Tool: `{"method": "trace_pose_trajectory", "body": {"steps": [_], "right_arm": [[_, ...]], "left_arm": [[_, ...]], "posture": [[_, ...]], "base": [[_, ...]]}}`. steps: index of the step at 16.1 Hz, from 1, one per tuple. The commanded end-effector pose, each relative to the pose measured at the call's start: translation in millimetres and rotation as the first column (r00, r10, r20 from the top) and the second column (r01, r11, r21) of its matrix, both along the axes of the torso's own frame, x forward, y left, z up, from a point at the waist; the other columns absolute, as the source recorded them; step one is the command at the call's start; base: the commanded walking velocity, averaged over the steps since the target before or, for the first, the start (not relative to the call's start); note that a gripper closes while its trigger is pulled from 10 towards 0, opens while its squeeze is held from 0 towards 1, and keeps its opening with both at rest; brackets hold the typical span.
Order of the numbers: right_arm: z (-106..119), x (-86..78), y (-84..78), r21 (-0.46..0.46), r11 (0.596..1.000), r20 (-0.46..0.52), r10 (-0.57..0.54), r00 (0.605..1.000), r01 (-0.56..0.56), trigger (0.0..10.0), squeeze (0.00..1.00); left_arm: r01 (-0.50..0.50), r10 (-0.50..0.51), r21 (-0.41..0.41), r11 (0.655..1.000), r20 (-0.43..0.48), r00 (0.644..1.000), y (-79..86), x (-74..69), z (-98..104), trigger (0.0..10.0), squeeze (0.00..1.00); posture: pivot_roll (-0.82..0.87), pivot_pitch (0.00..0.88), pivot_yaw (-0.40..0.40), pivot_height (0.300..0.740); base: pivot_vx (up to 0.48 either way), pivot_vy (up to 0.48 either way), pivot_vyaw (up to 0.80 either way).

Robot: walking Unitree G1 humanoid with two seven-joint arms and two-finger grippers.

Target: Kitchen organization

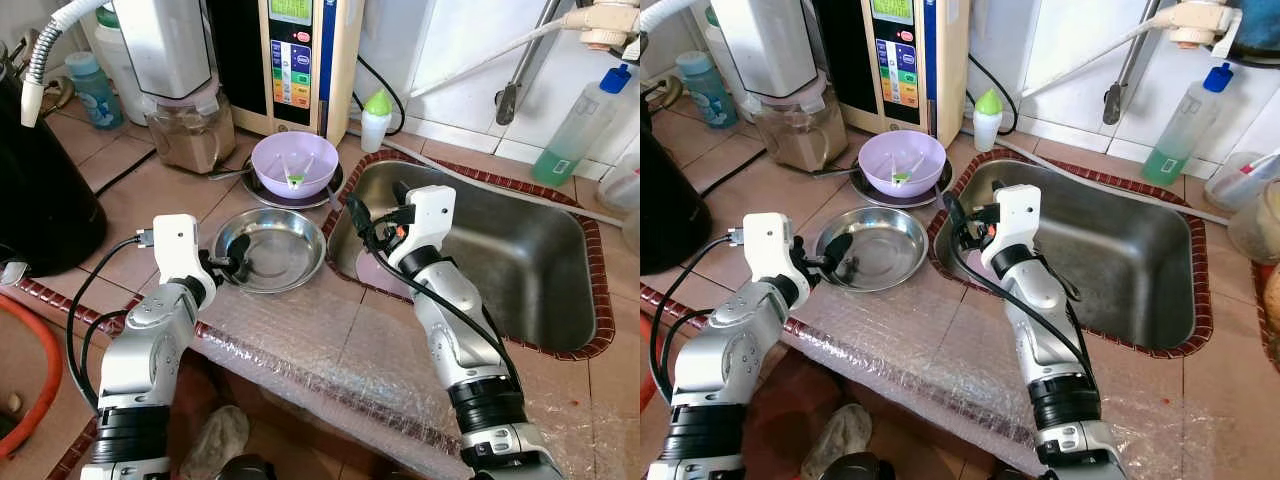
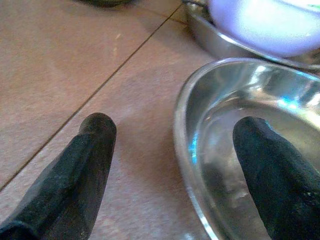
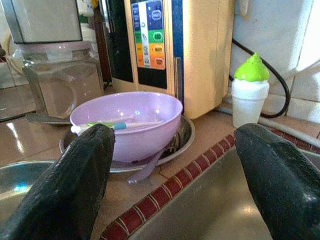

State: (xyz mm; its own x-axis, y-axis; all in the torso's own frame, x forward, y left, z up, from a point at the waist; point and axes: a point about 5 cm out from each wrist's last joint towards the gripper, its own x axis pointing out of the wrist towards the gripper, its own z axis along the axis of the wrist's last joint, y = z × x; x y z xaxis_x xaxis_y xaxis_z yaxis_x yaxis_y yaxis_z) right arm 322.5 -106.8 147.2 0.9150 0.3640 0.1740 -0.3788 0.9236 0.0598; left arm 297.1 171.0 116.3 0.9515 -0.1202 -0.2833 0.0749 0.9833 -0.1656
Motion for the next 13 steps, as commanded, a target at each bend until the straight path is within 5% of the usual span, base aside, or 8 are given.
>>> {"method": "trace_pose_trajectory", "body": {"steps": [1,8,13], "right_arm": [[3.3,-2.0,-3.5,-0.012,1.000,0.010,-0.006,1.000,0.006,10.0,0.00],[-16.4,-22.3,-13.2,-0.096,0.987,-0.096,0.118,0.988,-0.127,10.0,0.00],[-19.1,-29.9,-1.4,-0.059,0.973,-0.150,0.213,0.965,-0.224,10.0,0.00]], "left_arm": [[-0.012,0.013,0.015,1.000,-0.049,0.999,5.1,-2.3,-7.7,0.0,0.00],[0.095,-0.092,0.017,0.995,-0.121,0.988,1.0,-14.4,-16.2,0.0,0.00],[0.109,-0.108,0.012,0.994,-0.095,0.990,2.8,-12.8,-8.8,0.0,0.00]], "posture": [[0.07,0.000,0.007,0.740],[0.08,0.000,0.003,0.740],[0.09,0.000,0.010,0.740]], "base": [[0.000,0.000,0.00],[0.000,0.000,0.00],[0.000,0.000,0.00]]}}
